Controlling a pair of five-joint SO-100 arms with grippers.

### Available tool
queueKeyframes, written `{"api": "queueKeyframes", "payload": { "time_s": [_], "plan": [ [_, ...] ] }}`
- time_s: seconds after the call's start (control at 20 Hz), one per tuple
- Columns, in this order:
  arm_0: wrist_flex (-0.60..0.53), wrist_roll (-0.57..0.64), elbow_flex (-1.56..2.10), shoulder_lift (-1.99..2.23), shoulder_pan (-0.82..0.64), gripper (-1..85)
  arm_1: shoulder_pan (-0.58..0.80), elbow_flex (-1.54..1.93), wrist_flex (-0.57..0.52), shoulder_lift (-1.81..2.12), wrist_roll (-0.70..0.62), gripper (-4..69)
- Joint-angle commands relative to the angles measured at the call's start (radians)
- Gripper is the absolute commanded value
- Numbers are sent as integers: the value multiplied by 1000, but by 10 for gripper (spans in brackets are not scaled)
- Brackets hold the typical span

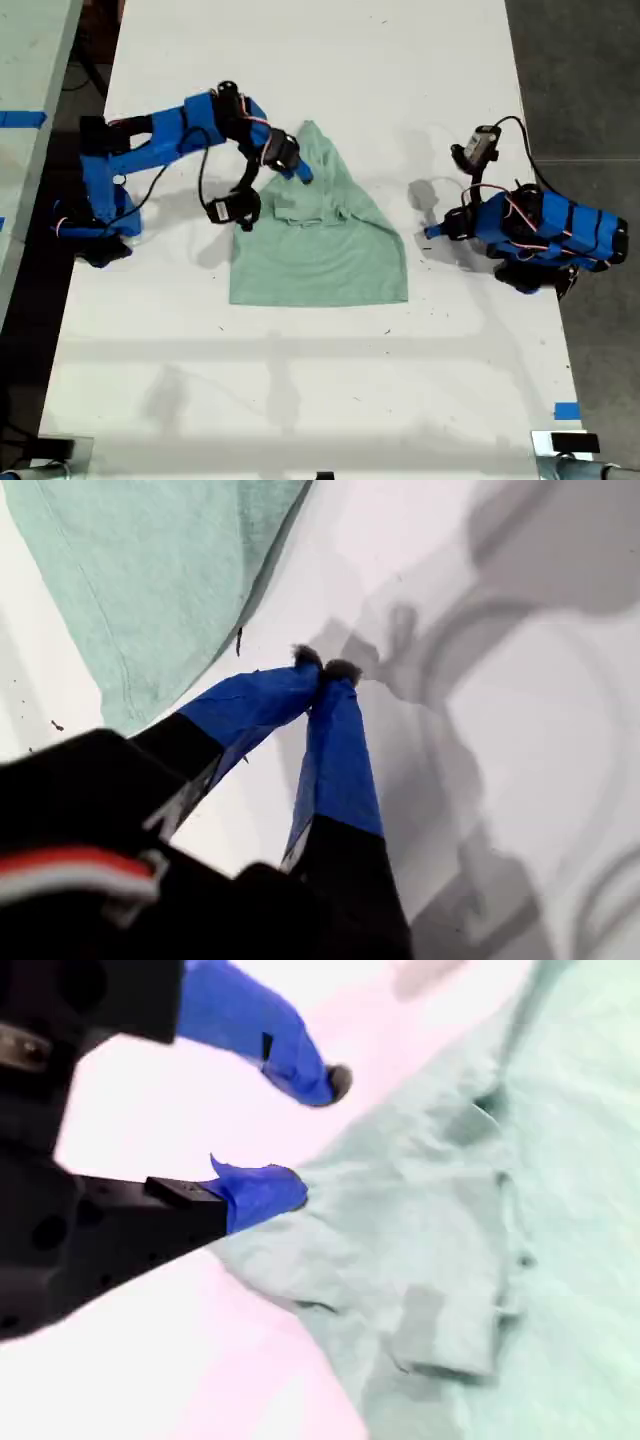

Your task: Fold t shirt

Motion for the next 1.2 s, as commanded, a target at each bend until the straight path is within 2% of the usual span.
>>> {"api": "queueKeyframes", "payload": {
  "time_s": [0.0, 0.2, 0.25, 0.3, 0.45, 0.55, 0.65, 0.85, 1.15],
  "plan": [
    [-18, -61, 150, 456, -92, -2, 0, 43, -5, 9, 2, 10],
    [-449, -179, 1058, 1117, -9, -3, -2, 43, -5, 9, 2, 10],
    [-538, -219, 1321, 1365, -9, -3, -3, 43, -5, 9, 2, 10],
    [-561, -249, 1531, 1595, -15, -3, 0, 43, -5, 9, 2, 10],
    [-423, -241, 2005, 2135, -49, -3, 3, 43, -5, 9, 0, 10],
    [-468, -164, 2171, 2131, -72, -3, 3, 44, -6, 9, 5, 10],
    [-440, -129, 2154, 2131, -81, -3, -2, 43, -5, 9, 9, 10],
    [-443, -169, 2172, 2131, -66, -3, -2, 43, -5, 9, 12, 10],
    [-449, -166, 2174, 2131, -60, -3, 0, 43, -5, 9, 11, 10]
  ]
}}
